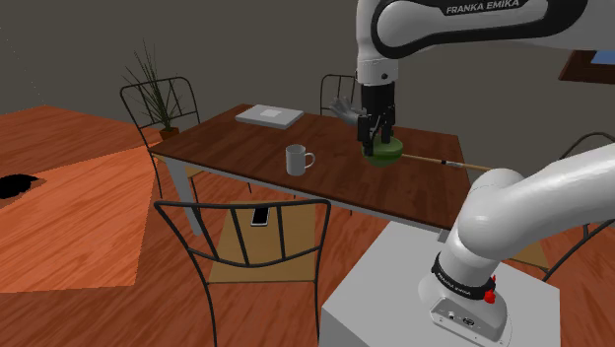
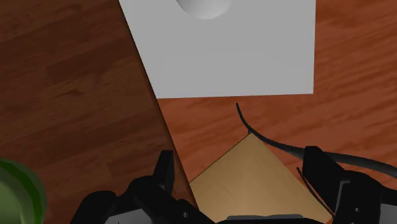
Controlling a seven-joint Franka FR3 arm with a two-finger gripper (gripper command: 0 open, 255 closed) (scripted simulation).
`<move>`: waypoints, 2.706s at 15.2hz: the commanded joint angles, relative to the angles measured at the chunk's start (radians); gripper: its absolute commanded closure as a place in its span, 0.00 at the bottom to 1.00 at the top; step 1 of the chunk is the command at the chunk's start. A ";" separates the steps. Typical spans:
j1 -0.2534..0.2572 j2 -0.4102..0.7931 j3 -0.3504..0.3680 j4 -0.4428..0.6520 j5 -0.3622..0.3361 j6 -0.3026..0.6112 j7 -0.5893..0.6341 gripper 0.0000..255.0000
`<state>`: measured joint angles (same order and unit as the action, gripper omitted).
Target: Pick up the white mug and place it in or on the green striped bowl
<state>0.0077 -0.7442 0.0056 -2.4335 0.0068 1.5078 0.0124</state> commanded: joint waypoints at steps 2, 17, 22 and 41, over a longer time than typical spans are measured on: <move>-0.002 0.030 0.000 0.002 0.000 0.036 0.004 0.00; -0.031 0.530 -0.001 0.198 -0.015 0.464 0.059 0.00; -0.039 0.703 -0.006 0.326 -0.021 0.550 0.077 0.00; -0.052 1.076 -0.020 0.612 -0.026 0.712 0.106 0.00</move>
<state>-0.0436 0.3307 -0.0141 -1.8177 -0.0195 2.2146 0.1193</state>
